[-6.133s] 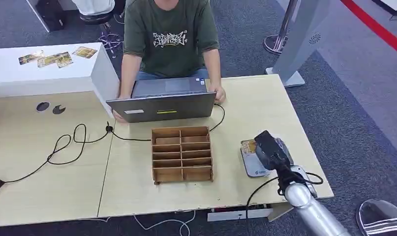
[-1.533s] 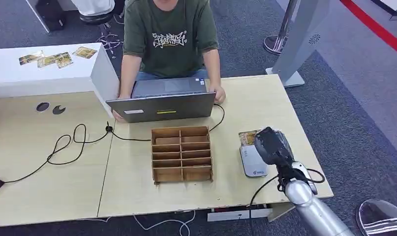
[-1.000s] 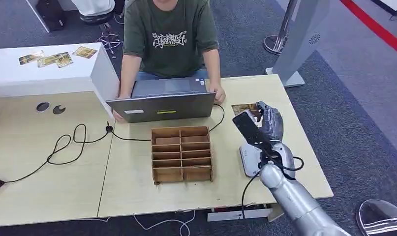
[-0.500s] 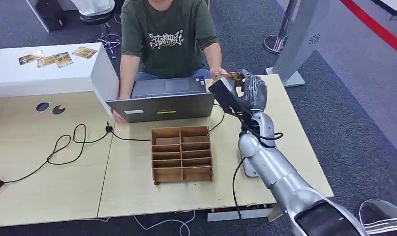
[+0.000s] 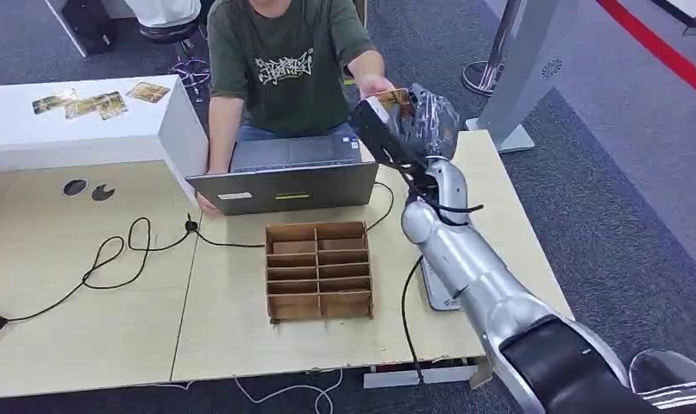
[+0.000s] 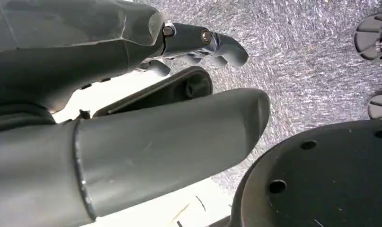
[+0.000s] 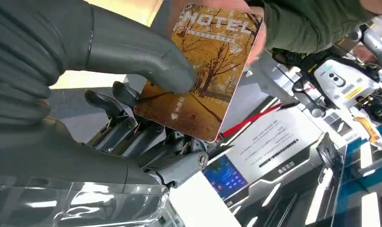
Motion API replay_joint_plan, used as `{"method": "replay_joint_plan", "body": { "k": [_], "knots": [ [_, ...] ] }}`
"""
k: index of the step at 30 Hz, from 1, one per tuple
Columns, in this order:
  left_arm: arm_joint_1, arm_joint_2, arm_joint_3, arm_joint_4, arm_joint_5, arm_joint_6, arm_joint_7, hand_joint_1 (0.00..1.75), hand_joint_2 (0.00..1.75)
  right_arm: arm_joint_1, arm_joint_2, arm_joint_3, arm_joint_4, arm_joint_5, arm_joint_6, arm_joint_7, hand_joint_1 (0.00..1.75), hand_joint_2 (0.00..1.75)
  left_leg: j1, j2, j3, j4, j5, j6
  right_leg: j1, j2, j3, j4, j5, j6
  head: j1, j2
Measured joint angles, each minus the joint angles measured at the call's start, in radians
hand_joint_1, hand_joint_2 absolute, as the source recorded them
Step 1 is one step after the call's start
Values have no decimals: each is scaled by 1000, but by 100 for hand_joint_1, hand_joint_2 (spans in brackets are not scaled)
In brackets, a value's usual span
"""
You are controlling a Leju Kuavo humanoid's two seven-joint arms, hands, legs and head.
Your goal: Pass the card to the sensor for recognition and then transmit it.
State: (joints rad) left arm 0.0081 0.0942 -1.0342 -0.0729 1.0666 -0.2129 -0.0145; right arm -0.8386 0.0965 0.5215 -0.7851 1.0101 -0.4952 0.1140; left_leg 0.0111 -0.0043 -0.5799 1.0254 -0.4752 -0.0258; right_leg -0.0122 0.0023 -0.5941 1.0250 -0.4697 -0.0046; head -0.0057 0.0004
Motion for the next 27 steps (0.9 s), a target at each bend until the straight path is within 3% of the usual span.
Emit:
{"method": "replay_joint_plan", "body": {
  "k": [6, 12, 27],
  "knots": [
    [-10, 5, -6, -6, -17, 0, 5, 0, 0, -68, 32, 0, 81, 47, -7, 40, 175, 175, 0, 0, 0, 0, 1, -1, 0, 0, 0, 0, 0, 0, 0, 0],
    [-19, 13, -13, -15, -42, 0, 16, 0, 0, -137, 51, 0, 187, 110, -65, 97, 175, 175, 0, 0, 0, 0, 1, -1, 0, 0, 0, 0, 0, 0, 0, 0],
    [-33, 24, -63, -27, -68, 0, 24, 0, 0, -229, 52, -31, 351, 189, -104, 169, 175, 175, 0, -1, 0, 0, 1, -1, 0, 0, -1, 0, 0, 0, 0, 0]
  ]
}}
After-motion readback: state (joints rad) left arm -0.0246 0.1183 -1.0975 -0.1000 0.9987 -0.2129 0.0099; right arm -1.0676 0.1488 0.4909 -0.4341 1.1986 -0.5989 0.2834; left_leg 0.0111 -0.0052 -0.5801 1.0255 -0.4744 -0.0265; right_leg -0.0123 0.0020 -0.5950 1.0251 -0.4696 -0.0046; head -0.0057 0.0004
